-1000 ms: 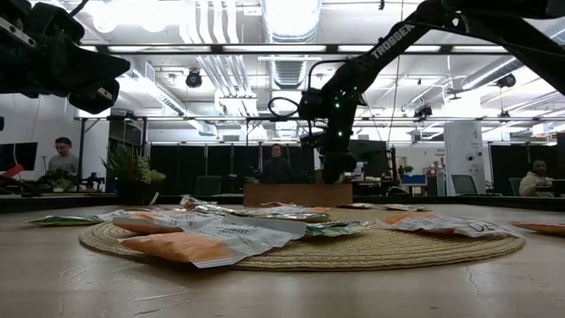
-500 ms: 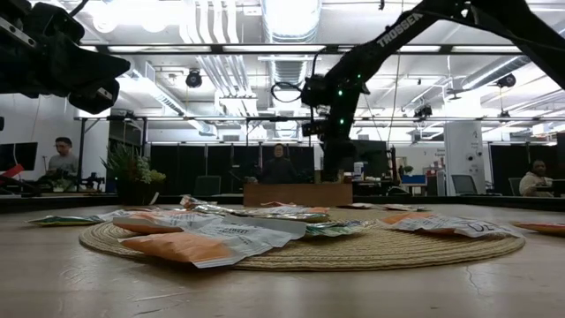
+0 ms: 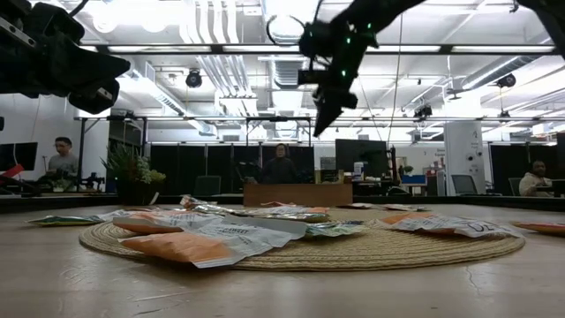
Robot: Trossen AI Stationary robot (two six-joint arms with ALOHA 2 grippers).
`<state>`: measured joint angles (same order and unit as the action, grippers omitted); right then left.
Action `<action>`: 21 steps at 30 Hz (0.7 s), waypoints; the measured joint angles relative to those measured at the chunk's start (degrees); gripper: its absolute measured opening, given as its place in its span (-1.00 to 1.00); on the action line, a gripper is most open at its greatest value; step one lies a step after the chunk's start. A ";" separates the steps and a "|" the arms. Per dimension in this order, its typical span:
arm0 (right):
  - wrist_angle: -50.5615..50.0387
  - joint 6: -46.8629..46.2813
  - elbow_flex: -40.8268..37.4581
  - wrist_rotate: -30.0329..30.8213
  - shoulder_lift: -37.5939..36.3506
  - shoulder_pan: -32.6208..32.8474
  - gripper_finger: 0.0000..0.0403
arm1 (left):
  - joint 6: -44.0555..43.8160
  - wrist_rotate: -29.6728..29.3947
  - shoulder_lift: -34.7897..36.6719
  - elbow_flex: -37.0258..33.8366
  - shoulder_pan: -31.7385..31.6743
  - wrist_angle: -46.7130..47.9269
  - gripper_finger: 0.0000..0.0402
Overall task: Pick & Place Tea
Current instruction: Put the yellow tea bag into the right section of the wooden organizer
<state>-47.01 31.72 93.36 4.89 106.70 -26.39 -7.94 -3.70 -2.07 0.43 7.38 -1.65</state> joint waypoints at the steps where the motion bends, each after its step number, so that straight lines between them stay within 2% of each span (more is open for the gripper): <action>1: -0.18 -0.36 -0.26 -0.05 -0.39 1.25 -0.96 | 0.00 -0.01 -0.02 -0.02 0.00 0.00 -1.00; 7: -0.01 -6.01 -0.71 -2.01 -1.71 7.43 -0.96 | 0.00 0.00 -0.02 -0.02 0.02 0.00 -1.00; 11: 0.28 -7.69 -0.78 -6.48 -1.70 10.47 -0.96 | 0.01 0.01 0.00 -0.02 0.01 -0.01 -1.00; 21: 1.97 -10.13 -0.80 -10.56 -1.21 17.35 -0.96 | 0.01 0.01 -0.02 0.00 0.00 0.00 -1.00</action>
<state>-45.04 21.59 92.55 -5.66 105.49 -9.04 -7.94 -3.69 -2.09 0.43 7.38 -1.65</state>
